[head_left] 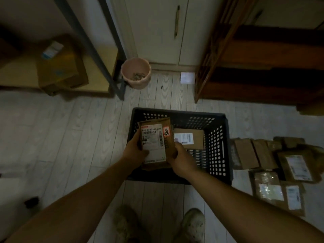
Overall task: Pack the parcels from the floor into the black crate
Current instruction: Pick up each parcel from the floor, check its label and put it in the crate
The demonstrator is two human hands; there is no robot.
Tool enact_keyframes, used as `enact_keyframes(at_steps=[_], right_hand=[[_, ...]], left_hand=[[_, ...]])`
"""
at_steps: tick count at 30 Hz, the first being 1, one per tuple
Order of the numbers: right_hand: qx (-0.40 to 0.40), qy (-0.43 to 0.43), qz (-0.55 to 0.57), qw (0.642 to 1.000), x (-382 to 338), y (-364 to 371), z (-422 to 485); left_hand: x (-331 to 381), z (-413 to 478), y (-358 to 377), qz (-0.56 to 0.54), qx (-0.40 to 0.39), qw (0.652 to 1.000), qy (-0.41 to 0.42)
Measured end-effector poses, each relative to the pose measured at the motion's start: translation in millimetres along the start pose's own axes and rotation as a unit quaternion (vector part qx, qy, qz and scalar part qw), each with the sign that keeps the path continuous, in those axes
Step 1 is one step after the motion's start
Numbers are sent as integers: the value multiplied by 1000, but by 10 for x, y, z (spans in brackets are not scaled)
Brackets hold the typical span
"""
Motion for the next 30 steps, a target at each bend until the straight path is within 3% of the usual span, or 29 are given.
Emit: enact_keyframes(at_steps=[9,18,20,23,26,30], right_hand=[[-27,76,-45,996,938,569,1174],[-58,112,-56,990,1461,839,1871],[-64,117,-55,990,1499,855,1993],[-85,125,-38,988,1565,906,2145],[-120,134,-13,984,1634,974,2226],[-153,132,14,979,1603,966,2193]], left_hand=[[-1250,938,274,173,-47,982,-59],[-1828,1511,433,288,-76,950,-95],[-1934,1619,431,295,-106,947,-77],[-2060,1711,446,285,-91,951,-74],[-2031,1738,511,219,-114,957,-154],[-2005,1713,476,184,-119,957,-188]])
Point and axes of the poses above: each hand's wrist, its own z-axis towards the middle knuckle, its own y-axis out of the palm, x = y × z, the point moved 1 cm from there along z, towards the middle knuckle, and after that the axes turned 12 degrees about -x, right-handed, at the moved point
